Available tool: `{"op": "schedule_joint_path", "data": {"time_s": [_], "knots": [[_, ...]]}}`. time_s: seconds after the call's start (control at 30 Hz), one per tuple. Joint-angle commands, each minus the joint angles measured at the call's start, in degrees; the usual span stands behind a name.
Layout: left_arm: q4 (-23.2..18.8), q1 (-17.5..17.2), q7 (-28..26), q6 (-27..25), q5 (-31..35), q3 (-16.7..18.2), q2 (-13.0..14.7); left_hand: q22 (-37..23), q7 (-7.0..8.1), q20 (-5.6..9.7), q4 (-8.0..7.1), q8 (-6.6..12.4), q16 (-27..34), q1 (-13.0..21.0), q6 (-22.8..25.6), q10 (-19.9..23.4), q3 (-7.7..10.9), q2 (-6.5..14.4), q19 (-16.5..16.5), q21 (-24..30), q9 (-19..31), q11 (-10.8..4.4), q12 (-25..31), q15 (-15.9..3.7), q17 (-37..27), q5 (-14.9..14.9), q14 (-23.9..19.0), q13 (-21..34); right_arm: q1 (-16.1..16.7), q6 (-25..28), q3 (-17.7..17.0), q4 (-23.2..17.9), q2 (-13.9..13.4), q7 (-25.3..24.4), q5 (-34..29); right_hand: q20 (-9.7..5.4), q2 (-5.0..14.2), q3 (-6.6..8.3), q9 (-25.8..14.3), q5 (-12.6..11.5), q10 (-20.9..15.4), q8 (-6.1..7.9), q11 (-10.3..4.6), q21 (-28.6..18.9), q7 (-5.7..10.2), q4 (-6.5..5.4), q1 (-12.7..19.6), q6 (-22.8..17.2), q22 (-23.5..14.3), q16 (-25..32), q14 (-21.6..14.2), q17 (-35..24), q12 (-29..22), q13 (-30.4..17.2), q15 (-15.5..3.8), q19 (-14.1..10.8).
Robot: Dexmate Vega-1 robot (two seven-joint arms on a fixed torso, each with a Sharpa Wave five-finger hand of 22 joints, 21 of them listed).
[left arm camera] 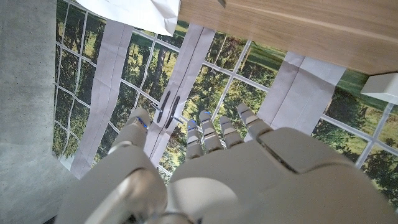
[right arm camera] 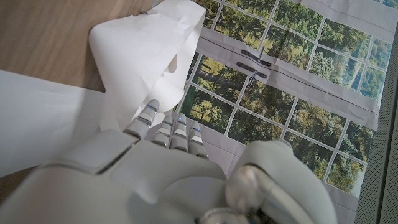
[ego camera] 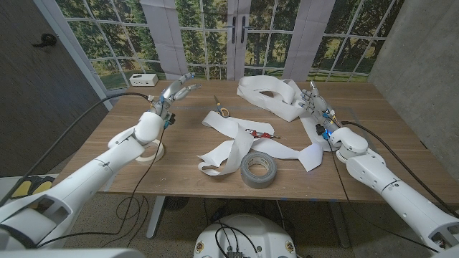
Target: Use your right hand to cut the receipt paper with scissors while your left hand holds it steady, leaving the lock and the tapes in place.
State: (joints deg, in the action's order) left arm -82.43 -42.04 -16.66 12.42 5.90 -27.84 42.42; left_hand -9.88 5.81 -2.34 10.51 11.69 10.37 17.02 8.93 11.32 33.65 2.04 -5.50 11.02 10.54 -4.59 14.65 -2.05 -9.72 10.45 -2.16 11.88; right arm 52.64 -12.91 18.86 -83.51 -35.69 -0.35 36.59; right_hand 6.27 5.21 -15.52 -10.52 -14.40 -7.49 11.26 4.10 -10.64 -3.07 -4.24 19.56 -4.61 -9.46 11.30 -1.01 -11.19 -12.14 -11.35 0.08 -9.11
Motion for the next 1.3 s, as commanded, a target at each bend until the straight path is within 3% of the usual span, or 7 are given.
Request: {"op": "schedule_joint_path", "data": {"time_s": [0.03, 0.17, 0.37, 0.93, 1.03, 1.3], "knots": [[1.6, 2.2, -0.2, 0.8, 3.7, -1.0, 1.1, -0.1, 0.75, 0.30, -0.19, 0.80, 0.3, 2.6, 2.5, 1.6, 0.92, 0.5, 0.4, 0.0, 0.4, -1.07, 0.9, -2.57, -0.2, 0.6, -1.0, 0.5, -0.1, 0.0, -0.2, 0.2, -0.3, 0.1, 0.1, 0.05, 0.14, -0.03, -0.3, 0.0, -0.4, 0.38, -0.08, -0.3, 0.12, 0.31, 0.5, -0.3, -0.3, 0.3, -0.1, -0.1, -0.2, -0.1, 0.18, -0.2], [2.5, 2.9, 0.2, 1.5, 4.4, -1.4, 1.2, -0.1, 0.87, 0.36, -0.17, 1.57, 0.4, 5.0, 4.8, 3.1, 1.98, 2.0, 0.1, 0.1, 0.6, -1.30, 1.4, -3.25, -0.2, 1.2, -1.7, 0.7, 0.0, 0.0, -0.2, 0.1, -0.5, 0.1, 0.1, 0.07, 0.15, -0.04, -0.3, 0.1, -0.4, 0.36, -0.10, -0.3, 0.09, 0.30, 0.5, -0.3, -0.4, 0.3, -0.1, -0.1, -0.2, -0.1, 0.12, -0.2], [2.7, 4.0, 1.1, 1.7, 6.0, -2.1, 2.0, -0.1, 1.00, 0.43, 0.01, 1.96, 0.4, 6.4, 6.0, 3.5, 2.55, 2.4, 0.0, 0.1, 0.7, -1.52, 1.5, -3.43, -0.1, 1.6, -1.9, 0.8, 0.1, 0.0, -0.3, 0.1, -0.4, 0.1, 0.2, 0.05, 0.19, -0.02, -0.3, 0.1, -0.4, 0.35, -0.10, -0.3, 0.12, 0.29, 0.5, -0.3, -0.4, 0.3, -0.1, -0.1, -0.1, -0.1, 0.11, -0.2], [4.0, 6.8, 2.2, 2.4, 10.6, -4.0, 2.8, -0.1, 2.74, 0.83, 0.42, 1.14, 0.2, 9.5, 4.3, 3.2, 3.43, 2.0, 0.1, 0.0, 0.9, -2.36, 1.2, -4.50, -0.1, 2.1, -1.8, 1.1, -0.1, 0.1, -0.2, 0.2, -0.2, 0.1, 0.2, 0.10, 0.28, 0.02, -0.3, 0.2, -0.4, 0.29, -0.14, -0.3, 0.08, 0.30, 0.5, -0.3, -0.4, 0.3, -0.1, -0.1, -0.1, -0.1, 0.08, -0.3], [3.8, 7.5, 1.1, 1.9, 14.4, -5.2, 3.2, -0.1, 2.95, 0.80, 0.51, 1.16, 0.2, 10.1, 4.2, 3.1, 3.45, 1.6, 0.1, 0.0, 0.9, -2.57, 1.2, -4.54, -0.1, 2.1, -1.8, 1.2, -0.3, 0.1, -0.2, 0.4, -0.1, 0.0, 0.3, 0.11, 0.29, 0.03, -0.3, 0.3, -0.4, 0.27, -0.13, -0.3, 0.12, 0.30, 0.5, -0.3, -0.4, 0.3, -0.1, -0.1, 0.0, -0.1, 0.12, -0.3], [5.3, 9.2, 0.3, 2.8, 16.9, -6.5, 2.7, -0.1, 3.58, 1.36, 0.13, 0.58, 0.3, 11.0, 2.5, 2.8, 2.65, -0.2, 0.0, 0.0, 1.0, -2.80, 1.1, -4.90, -0.2, 1.2, -1.9, 1.5, -1.0, -0.1, 0.3, 1.3, 0.2, 0.4, -0.2, 0.11, 0.28, 0.01, -0.3, 0.3, -0.4, 0.25, -0.15, -0.3, 0.09, 0.29, 0.5, -0.3, -0.4, 0.3, -0.1, -0.1, 0.0, -0.1, 0.11, -0.3]]}}
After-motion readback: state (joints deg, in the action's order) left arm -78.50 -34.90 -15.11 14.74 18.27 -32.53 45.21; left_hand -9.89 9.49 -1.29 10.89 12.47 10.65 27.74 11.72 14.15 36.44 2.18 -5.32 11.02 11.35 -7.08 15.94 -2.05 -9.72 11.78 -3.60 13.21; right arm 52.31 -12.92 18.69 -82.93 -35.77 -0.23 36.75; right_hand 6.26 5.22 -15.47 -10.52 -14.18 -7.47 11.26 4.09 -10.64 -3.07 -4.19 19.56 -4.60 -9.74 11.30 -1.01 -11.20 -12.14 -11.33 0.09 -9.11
